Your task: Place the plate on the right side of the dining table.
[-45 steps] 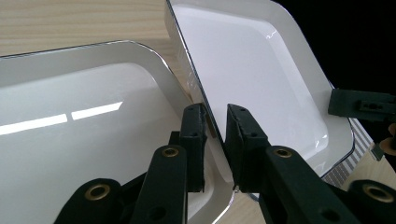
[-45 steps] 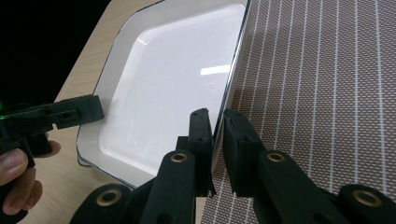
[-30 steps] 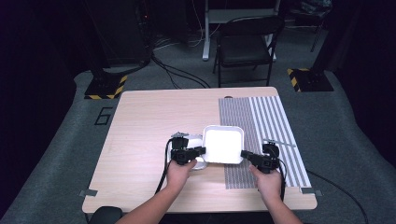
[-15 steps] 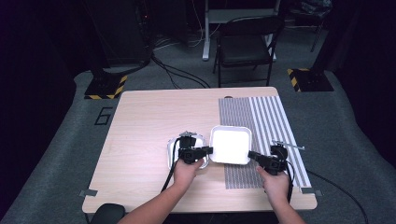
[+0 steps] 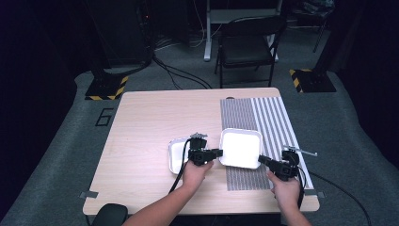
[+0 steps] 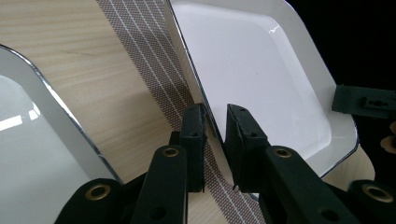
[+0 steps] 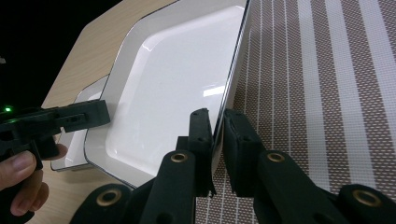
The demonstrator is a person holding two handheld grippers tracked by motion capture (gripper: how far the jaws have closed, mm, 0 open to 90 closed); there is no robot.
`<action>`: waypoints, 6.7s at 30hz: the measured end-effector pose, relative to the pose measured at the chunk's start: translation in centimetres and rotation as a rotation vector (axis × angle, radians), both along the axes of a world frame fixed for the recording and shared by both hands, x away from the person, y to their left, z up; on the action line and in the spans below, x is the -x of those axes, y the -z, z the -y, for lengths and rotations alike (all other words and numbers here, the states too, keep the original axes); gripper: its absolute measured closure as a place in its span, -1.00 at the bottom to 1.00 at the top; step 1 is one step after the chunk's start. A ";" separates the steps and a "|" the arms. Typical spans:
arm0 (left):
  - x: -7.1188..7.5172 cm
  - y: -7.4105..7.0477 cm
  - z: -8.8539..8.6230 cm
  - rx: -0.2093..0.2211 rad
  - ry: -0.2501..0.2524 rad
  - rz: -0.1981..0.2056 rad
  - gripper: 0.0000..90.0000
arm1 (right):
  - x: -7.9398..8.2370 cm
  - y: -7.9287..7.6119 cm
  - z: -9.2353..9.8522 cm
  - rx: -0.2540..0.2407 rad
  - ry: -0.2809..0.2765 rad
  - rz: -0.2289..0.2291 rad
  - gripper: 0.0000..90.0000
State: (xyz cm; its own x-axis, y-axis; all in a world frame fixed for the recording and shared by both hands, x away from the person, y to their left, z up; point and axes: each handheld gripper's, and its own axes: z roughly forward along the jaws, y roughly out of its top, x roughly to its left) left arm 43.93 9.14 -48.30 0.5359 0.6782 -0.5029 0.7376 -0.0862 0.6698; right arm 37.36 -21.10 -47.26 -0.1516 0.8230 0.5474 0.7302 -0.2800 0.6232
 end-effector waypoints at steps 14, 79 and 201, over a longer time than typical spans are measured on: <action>-0.1 0.0 1.5 -0.006 0.021 -0.003 0.70 | 0.4 0.2 1.4 0.002 0.018 -0.006 0.81; -2.4 2.6 6.8 -0.033 0.024 -0.041 0.70 | -1.9 2.6 5.8 0.064 0.050 -0.058 0.83; -4.2 3.9 9.5 -0.046 0.004 -0.093 0.58 | -7.4 3.1 7.3 0.190 0.100 -0.075 0.79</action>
State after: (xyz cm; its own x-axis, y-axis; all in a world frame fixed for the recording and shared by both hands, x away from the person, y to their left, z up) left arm 48.09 -0.36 -52.17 0.4906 0.6998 -0.5192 0.7962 -0.1179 0.5934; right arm 44.81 -28.43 -50.35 -0.0285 0.9215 0.3874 0.7508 -0.2361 0.6169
